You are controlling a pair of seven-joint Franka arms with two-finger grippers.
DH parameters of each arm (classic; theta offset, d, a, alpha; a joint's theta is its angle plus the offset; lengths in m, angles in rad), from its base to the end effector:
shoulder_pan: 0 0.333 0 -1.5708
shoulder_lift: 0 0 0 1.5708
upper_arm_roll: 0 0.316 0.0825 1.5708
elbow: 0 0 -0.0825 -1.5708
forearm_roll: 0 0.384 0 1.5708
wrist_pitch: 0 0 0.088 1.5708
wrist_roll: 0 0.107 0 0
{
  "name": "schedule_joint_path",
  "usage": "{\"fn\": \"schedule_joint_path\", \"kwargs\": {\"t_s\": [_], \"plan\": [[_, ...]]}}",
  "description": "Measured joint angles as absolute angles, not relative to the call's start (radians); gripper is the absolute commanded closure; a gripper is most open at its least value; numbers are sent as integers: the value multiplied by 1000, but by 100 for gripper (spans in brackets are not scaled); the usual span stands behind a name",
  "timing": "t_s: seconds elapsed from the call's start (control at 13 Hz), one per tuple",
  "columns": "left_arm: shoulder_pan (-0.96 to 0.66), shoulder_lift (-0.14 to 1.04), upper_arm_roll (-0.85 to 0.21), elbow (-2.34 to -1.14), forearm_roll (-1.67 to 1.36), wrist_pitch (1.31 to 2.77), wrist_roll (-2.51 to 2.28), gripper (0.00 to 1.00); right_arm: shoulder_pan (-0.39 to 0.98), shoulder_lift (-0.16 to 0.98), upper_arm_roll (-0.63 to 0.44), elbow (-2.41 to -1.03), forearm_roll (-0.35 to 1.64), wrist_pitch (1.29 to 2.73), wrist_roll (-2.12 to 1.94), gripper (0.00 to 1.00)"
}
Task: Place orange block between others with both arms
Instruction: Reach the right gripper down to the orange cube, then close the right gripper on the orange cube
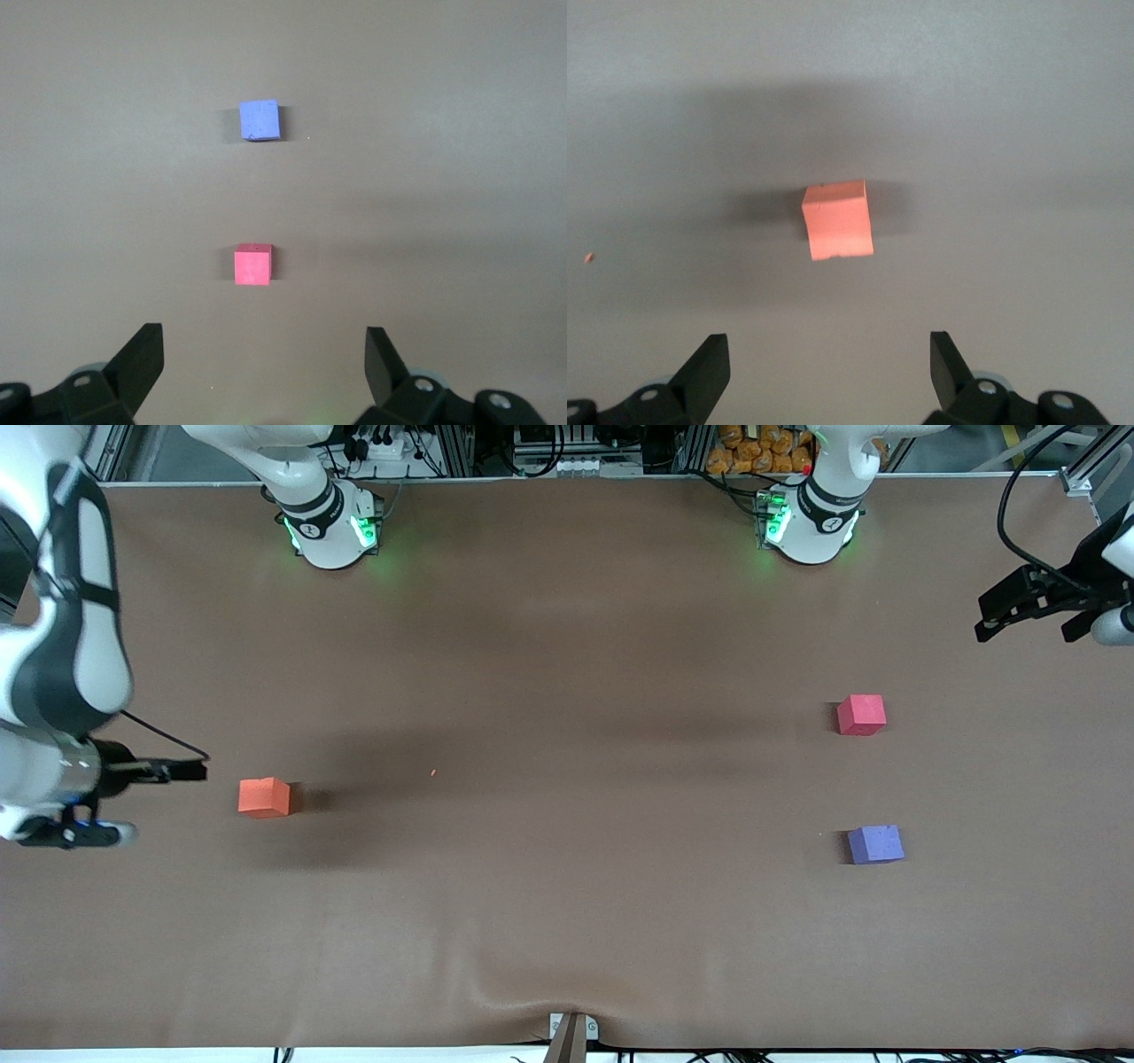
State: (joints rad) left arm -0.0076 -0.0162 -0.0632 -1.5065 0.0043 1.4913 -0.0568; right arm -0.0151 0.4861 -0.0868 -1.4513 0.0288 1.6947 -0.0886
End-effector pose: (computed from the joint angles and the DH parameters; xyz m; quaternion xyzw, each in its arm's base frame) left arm 0.5403 -0.0382 0.6565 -1.0000 0.0068 -0.0007 0.0026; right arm 0.6659 -0.0563 0.3891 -0.9927 0.0076 0.1202 0.0047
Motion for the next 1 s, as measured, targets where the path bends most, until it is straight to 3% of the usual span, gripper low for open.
{"fn": "schedule_joint_path", "kwargs": {"t_s": [0.31, 1.0], "plan": [[-8, 26, -64, -1519, 4, 1491, -57, 0, -15, 531, -86, -1566, 29, 1871, -89, 0], [-8, 72, -66, -1572, 4, 1516, -57, 0, -2, 658, -75, -1594, 29, 1967, -89, 0]]}}
